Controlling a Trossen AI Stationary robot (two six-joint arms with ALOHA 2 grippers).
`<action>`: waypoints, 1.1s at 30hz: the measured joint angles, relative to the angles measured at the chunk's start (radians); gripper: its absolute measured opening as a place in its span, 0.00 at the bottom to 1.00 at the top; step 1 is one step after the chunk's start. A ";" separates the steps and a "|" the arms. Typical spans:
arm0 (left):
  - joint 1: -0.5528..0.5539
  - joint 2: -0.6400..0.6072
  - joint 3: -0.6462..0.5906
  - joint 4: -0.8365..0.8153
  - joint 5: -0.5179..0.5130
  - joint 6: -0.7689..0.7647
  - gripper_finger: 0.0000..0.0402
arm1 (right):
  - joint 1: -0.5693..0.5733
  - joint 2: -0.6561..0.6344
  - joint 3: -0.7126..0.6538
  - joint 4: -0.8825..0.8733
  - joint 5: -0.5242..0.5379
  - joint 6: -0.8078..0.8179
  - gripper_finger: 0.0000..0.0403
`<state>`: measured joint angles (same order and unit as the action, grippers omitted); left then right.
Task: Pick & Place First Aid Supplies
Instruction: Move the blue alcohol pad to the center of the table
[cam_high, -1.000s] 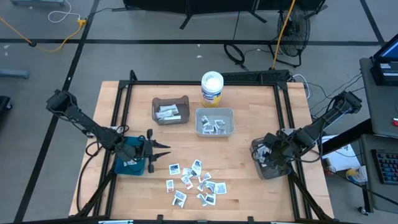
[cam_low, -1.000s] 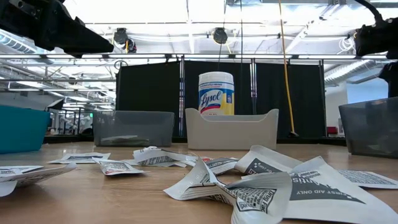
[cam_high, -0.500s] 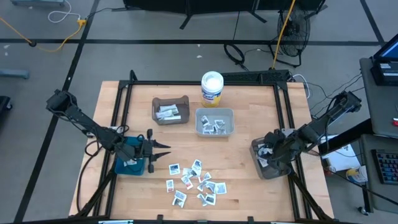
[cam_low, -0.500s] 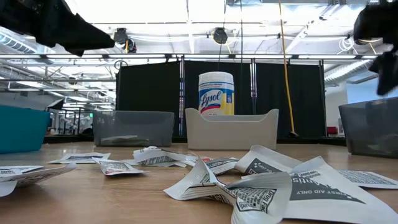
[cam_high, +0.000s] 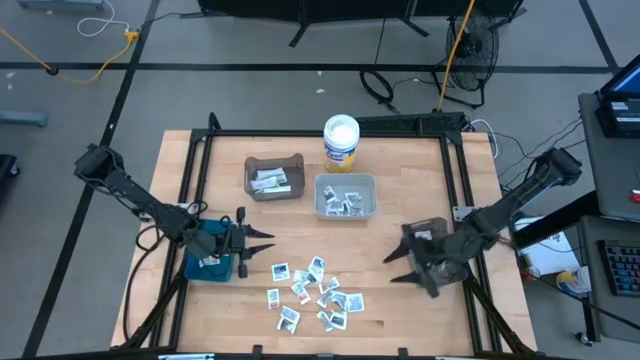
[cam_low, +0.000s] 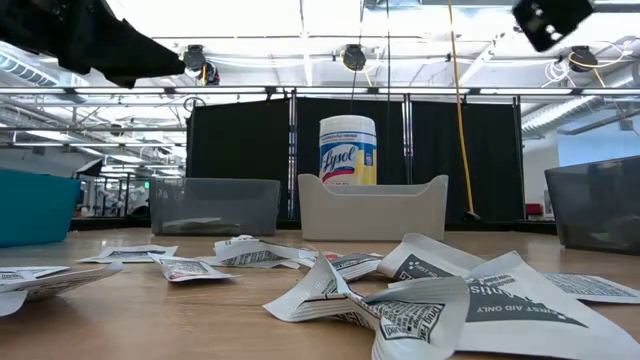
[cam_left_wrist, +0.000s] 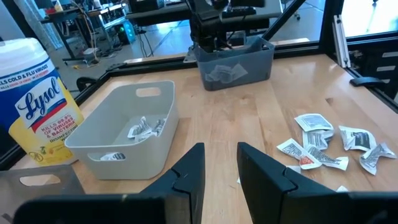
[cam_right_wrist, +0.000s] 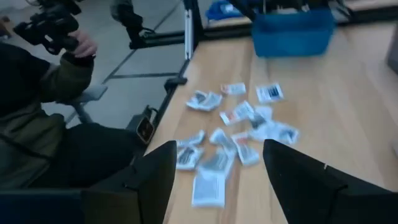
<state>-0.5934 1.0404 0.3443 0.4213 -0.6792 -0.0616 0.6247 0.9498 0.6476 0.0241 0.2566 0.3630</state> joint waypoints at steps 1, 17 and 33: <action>0.000 0.000 0.000 0.000 0.000 0.000 0.24 | -0.003 0.038 0.000 0.052 -0.001 -0.025 0.58; 0.000 0.000 0.000 0.000 0.000 0.001 0.24 | -0.068 0.594 0.054 0.466 -0.161 -0.067 0.72; 0.000 0.000 0.000 -0.001 0.000 0.000 0.24 | -0.083 0.830 0.414 -0.073 -0.215 0.042 0.74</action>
<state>-0.5934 1.0403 0.3443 0.4202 -0.6788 -0.0620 0.5417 1.7798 1.0611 -0.0484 0.0414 0.4049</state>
